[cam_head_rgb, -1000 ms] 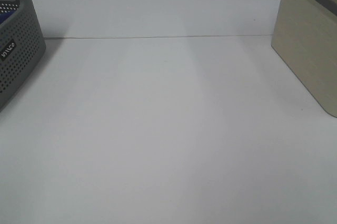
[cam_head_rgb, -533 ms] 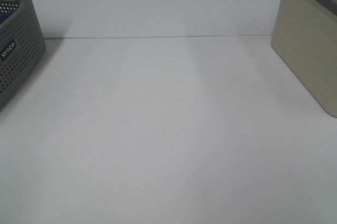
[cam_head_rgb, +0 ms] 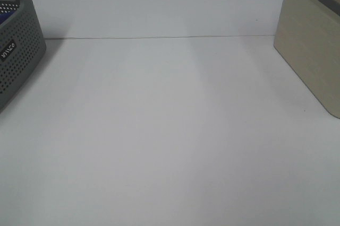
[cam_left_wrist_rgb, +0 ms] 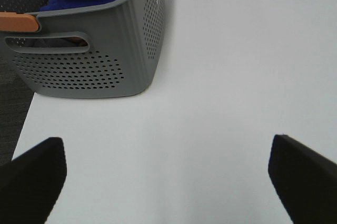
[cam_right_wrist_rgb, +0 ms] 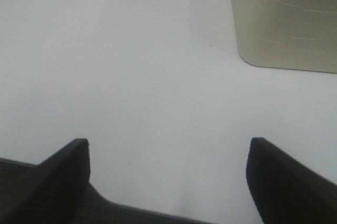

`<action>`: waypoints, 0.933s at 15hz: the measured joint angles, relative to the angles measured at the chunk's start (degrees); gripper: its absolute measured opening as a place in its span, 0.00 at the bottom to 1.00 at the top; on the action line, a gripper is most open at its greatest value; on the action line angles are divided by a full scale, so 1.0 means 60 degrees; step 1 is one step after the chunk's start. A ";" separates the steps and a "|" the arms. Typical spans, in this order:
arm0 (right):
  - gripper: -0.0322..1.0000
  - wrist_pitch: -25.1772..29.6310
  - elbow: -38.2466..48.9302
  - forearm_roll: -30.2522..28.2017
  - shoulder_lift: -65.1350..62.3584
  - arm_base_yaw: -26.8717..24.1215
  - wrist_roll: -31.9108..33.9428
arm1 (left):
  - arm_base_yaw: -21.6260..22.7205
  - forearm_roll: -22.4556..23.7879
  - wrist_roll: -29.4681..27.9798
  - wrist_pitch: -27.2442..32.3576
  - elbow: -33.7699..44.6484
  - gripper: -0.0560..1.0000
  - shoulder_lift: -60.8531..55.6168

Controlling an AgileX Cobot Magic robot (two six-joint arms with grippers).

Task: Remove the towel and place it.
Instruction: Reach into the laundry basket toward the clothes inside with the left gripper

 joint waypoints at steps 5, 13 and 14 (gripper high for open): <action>0.80 0.0000 0.0000 0.0000 0.0000 0.0000 0.0000 | 0.0000 0.0000 0.0000 0.0000 0.0000 0.99 0.0000; 0.80 0.0000 0.0000 0.0000 0.0000 0.0000 0.0000 | 0.0000 0.0019 0.0000 0.0000 0.0000 0.99 0.0000; 0.80 0.0000 0.0000 0.0000 0.0000 0.0000 0.0000 | 0.0000 0.0019 0.0000 0.0000 0.0000 0.99 0.0000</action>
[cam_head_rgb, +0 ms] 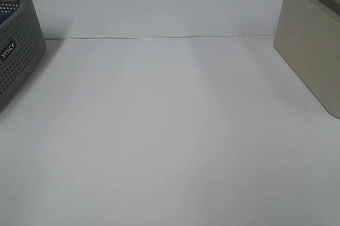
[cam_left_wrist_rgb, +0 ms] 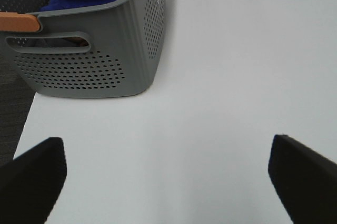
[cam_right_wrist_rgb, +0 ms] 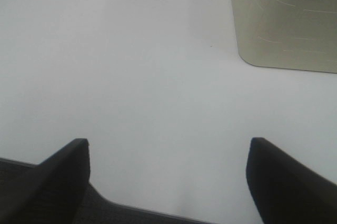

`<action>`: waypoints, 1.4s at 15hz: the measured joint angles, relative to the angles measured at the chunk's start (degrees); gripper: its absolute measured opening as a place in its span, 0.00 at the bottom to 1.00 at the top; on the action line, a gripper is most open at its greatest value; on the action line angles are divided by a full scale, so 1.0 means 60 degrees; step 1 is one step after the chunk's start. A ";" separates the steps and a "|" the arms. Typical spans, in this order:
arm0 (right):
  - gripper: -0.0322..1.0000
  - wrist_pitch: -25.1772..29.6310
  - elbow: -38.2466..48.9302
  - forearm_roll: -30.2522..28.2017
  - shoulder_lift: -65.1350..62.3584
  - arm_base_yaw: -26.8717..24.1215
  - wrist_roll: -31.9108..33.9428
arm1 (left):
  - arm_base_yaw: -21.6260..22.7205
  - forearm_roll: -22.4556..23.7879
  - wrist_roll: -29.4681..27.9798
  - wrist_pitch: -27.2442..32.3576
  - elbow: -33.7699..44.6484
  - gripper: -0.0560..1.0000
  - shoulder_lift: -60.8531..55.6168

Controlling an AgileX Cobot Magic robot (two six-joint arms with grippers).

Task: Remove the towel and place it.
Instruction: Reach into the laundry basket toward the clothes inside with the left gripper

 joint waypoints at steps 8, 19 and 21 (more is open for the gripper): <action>0.80 0.0000 0.0000 0.0000 0.0000 0.0000 0.0000 | 0.0000 0.0000 0.0000 0.0000 0.0000 0.99 0.0000; 0.80 0.0000 0.0000 0.0000 0.0000 0.0000 0.0000 | 0.0000 0.0000 0.0277 0.0688 -0.0764 0.99 0.1241; 0.80 0.0000 0.0000 0.0000 0.0000 0.0000 0.0000 | 0.0000 0.0010 0.0812 0.1127 -0.1891 0.99 0.3027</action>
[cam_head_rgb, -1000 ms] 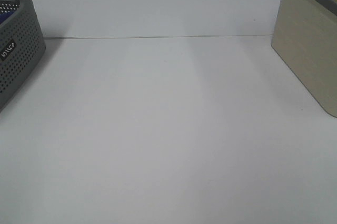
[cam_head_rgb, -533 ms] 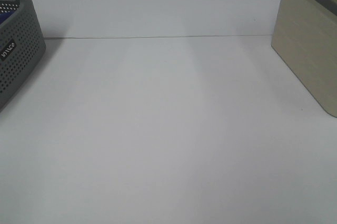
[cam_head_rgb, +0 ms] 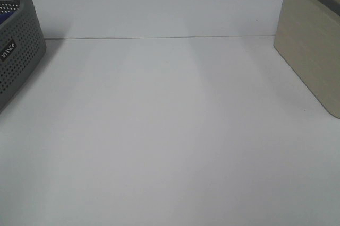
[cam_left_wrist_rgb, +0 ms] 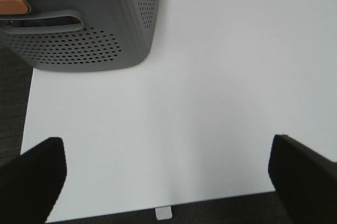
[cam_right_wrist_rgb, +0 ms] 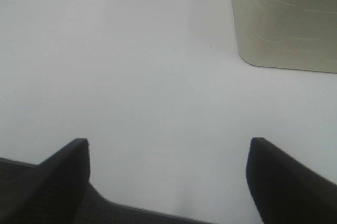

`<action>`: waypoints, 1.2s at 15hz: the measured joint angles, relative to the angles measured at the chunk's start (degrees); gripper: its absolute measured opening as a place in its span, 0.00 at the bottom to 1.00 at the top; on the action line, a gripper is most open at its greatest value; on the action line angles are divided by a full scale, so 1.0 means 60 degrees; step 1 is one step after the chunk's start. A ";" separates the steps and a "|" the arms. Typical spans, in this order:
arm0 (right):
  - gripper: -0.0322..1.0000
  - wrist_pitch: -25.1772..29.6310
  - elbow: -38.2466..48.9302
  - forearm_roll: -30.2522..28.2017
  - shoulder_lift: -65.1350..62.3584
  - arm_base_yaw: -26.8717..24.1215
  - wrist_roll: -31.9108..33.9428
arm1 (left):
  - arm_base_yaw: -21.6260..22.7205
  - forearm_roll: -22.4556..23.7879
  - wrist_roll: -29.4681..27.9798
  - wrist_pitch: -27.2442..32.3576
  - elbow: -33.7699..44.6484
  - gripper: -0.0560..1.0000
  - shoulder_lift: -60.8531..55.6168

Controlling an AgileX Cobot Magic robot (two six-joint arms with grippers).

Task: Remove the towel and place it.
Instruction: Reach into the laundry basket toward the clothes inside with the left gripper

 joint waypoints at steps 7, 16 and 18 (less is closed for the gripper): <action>0.80 0.0000 0.0000 0.0000 0.0000 0.0000 0.0000 | 0.0000 0.0172 0.5472 0.0029 -0.5539 0.99 0.7210; 0.80 0.0000 0.0000 0.0000 0.0000 0.0000 0.0000 | 0.0019 0.3018 0.7553 -0.0067 -1.0160 0.99 1.3302; 0.80 0.0000 0.0000 0.0000 0.0000 0.0000 0.0000 | 0.0439 0.3256 0.8117 -0.0640 -1.0896 0.99 1.4763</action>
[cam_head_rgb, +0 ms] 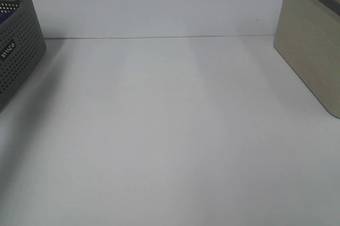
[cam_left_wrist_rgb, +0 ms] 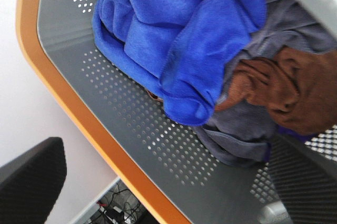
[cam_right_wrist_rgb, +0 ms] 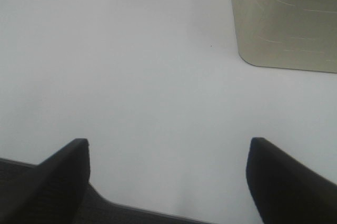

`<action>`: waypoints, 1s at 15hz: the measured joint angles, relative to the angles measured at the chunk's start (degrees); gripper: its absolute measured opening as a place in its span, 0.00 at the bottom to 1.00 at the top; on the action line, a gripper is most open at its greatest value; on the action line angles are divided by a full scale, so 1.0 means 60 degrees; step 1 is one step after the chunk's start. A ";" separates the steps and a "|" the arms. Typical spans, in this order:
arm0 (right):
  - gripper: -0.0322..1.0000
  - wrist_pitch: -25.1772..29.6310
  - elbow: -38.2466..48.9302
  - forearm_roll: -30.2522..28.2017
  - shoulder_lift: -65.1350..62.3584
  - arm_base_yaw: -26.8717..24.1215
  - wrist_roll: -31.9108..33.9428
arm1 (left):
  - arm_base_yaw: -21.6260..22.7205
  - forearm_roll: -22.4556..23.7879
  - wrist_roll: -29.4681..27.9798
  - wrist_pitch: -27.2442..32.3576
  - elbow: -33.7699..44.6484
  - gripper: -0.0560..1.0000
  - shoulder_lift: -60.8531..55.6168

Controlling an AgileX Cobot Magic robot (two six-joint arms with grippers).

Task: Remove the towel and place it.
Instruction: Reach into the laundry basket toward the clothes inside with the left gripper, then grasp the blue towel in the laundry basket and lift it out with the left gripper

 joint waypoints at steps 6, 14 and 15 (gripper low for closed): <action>0.80 0.0000 0.0000 0.0029 0.0000 0.0000 0.0000 | 0.1041 0.0029 0.1261 -0.0869 -0.0945 0.96 0.2559; 0.80 0.0000 0.0000 0.0067 0.0000 0.0000 0.0000 | 0.1117 -0.0076 0.1385 -0.1853 -0.0945 0.95 0.4106; 0.80 0.0000 0.0000 0.0067 0.0000 0.0000 0.0000 | 0.1117 -0.0076 0.1385 -0.1824 -0.0945 0.94 0.4116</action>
